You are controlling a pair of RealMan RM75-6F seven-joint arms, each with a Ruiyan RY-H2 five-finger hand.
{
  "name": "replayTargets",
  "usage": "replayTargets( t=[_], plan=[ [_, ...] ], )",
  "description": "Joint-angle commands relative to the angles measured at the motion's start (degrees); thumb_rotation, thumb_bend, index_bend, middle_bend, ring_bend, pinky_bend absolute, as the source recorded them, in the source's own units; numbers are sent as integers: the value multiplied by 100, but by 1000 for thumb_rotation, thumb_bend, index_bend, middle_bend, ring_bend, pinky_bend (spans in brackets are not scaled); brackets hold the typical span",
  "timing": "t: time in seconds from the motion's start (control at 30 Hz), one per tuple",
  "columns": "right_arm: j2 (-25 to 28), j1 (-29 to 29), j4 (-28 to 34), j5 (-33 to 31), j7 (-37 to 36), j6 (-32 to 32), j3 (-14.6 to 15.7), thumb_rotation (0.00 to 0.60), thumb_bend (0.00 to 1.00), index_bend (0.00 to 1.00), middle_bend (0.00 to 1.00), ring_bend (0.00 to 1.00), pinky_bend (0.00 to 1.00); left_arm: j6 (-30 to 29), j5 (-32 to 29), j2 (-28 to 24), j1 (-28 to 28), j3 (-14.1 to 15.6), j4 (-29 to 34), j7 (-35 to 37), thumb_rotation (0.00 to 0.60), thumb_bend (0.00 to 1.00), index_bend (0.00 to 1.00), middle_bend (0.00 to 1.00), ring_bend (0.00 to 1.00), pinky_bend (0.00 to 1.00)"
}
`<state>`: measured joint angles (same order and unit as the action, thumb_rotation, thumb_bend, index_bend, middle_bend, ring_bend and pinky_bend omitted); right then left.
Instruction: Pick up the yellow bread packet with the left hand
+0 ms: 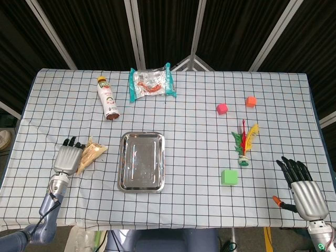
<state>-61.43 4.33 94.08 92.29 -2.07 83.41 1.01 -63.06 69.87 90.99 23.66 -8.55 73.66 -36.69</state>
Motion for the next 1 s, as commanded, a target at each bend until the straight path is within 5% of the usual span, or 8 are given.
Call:
replayTargets(
  t=[0.03,0.53,0.87,1.0],
  plan=[
    [1,2,-1,11,-10,-2,5,600,255,0,0,0,11,-281,293,-208,-92,138,302,295,600,96,513,402,162,236],
    [21,-2,26,110,-61,38,44,600,255,0,0,0,11,-826,725,-833,-165,123,1202,804,600,96,547,516,267,364],
    [83,-2,11,132,-237,93,27,600,254,0,0,0,11,-484,1257,241,810,-260,378,1088,600,96,550,480,253,367],
    [97,16,-8,75,-296,53,6,600,254,0,0,0,11,-221,1321,816,1260,-365,-130,1057,600,86,508,381,196,332]
  ],
)
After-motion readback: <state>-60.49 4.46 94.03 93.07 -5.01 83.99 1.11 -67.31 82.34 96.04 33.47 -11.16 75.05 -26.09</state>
